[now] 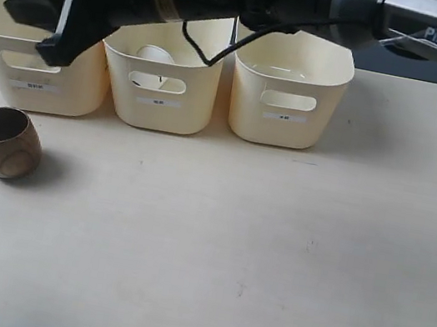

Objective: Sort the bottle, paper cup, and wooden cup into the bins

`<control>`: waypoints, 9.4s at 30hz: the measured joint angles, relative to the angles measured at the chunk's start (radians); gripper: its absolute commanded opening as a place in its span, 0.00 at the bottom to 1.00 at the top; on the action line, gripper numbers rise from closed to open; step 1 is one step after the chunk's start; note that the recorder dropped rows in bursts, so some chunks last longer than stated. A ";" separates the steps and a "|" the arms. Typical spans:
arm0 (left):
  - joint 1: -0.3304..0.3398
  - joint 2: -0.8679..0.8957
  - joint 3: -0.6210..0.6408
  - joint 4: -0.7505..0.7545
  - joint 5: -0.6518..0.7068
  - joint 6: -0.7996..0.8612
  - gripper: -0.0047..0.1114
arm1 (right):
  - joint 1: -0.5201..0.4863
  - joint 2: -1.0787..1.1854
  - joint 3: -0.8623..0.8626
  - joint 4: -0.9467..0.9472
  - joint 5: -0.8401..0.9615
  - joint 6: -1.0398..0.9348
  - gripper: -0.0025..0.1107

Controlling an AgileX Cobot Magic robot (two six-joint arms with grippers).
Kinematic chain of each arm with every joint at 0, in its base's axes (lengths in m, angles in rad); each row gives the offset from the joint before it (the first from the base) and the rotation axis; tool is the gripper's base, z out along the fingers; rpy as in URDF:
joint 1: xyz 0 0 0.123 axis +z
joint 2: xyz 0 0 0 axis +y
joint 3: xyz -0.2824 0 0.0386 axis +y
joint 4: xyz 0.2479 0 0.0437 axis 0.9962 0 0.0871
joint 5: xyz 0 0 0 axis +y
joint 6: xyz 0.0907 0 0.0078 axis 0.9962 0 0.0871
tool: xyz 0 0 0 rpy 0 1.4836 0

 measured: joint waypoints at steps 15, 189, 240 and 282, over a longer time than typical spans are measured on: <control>0.000 0.000 0.000 0.000 0.000 0.000 0.04 | 0.115 0.096 0.072 -0.002 0.061 -0.266 0.49; 0.000 0.000 0.000 0.000 0.000 0.000 0.04 | -0.444 -0.127 0.272 0.001 0.370 0.389 0.02; 0.000 0.000 0.000 0.000 0.000 0.000 0.04 | -0.572 -1.653 1.043 0.001 0.399 0.372 0.02; 0.000 0.000 0.000 0.000 0.000 0.000 0.04 | -0.672 -2.017 1.568 1.506 0.525 -1.003 0.02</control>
